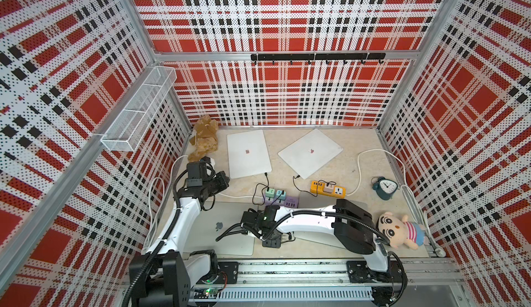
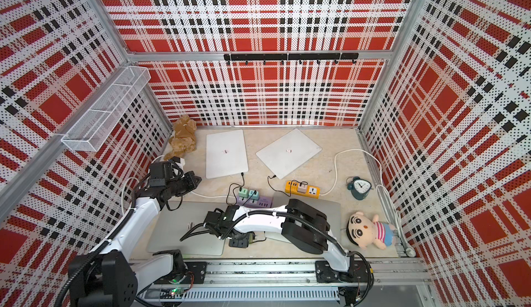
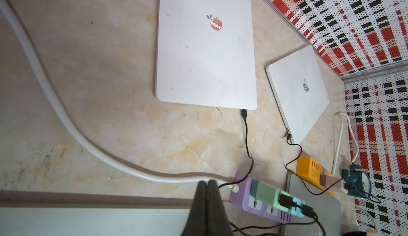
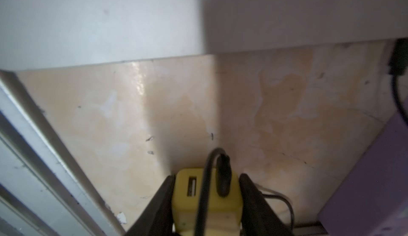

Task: Unplug the laptop charger
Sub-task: Place the plug at the center of the board.

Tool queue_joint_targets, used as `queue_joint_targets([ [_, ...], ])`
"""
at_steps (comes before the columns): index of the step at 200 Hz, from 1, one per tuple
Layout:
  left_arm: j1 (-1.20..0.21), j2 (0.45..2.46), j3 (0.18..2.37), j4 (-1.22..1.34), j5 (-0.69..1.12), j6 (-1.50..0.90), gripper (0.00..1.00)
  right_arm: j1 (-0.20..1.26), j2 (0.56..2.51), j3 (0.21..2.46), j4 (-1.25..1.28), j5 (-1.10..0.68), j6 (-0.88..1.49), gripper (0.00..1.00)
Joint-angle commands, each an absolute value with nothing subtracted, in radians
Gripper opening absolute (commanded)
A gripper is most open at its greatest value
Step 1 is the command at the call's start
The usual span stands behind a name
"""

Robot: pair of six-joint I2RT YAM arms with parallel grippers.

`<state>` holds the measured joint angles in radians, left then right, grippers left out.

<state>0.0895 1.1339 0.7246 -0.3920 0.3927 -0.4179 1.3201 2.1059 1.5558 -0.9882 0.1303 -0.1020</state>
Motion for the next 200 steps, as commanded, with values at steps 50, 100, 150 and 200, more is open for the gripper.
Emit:
queue_joint_targets([
  [50,0.097,1.126,0.754,-0.402,0.410,-0.402,0.00,1.329,2.146,1.598,-1.041,0.105,-0.132,0.56],
  [100,0.096,1.127,0.752,-0.403,0.409,-0.402,0.00,1.329,2.121,1.621,-1.037,0.131,-0.118,0.67],
  [150,0.094,1.123,0.751,-0.402,0.411,-0.409,0.00,1.331,2.067,1.620,-1.008,0.177,-0.090,0.77],
  [200,0.084,1.117,0.781,-0.410,0.405,-0.411,0.00,1.330,1.984,1.581,-0.950,0.199,-0.047,0.86],
])
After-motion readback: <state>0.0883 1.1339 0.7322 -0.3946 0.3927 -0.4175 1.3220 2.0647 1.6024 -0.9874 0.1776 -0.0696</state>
